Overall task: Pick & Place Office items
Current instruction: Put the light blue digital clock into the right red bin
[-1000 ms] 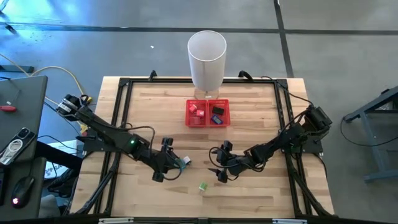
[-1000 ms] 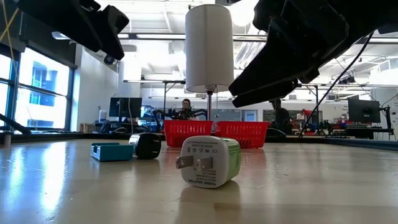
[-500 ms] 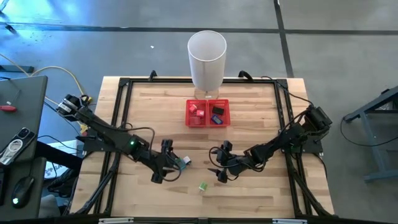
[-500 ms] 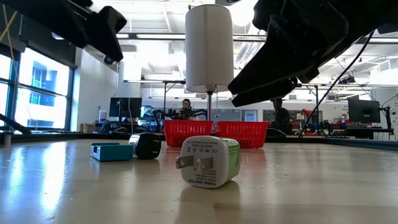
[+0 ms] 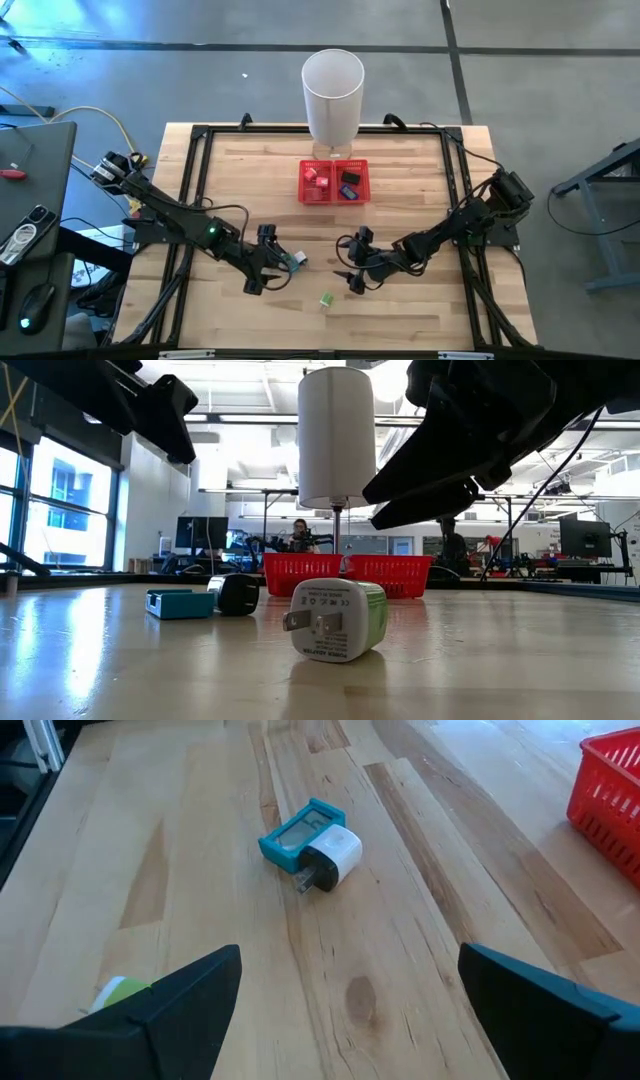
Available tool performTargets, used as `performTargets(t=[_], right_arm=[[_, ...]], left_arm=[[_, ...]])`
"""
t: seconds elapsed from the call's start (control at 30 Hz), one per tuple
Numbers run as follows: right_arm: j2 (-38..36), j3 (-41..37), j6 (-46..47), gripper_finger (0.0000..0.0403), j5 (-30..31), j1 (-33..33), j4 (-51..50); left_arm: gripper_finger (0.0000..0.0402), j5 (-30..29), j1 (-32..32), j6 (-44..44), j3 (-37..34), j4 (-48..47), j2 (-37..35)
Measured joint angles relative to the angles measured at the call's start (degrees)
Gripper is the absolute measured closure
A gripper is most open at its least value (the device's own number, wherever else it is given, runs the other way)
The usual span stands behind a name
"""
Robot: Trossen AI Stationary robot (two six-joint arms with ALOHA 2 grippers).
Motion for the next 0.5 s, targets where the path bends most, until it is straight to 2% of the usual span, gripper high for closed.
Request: performTargets(t=[0.3, 0.5], right_arm=[[0.0, 0.0, 0.4, 0.0041, 0.0, 0.0, 0.0], [0.0, 0.0, 0.4, 0.0041, 0.0, 0.0, 0.4]], left_arm=[[0.0092, 0.0, 0.0, 7.1, 0.0, -3.5, 0.0], [0.0092, 0.7, 0.4, 8.0, 0.0, -5.5, 0.0]])
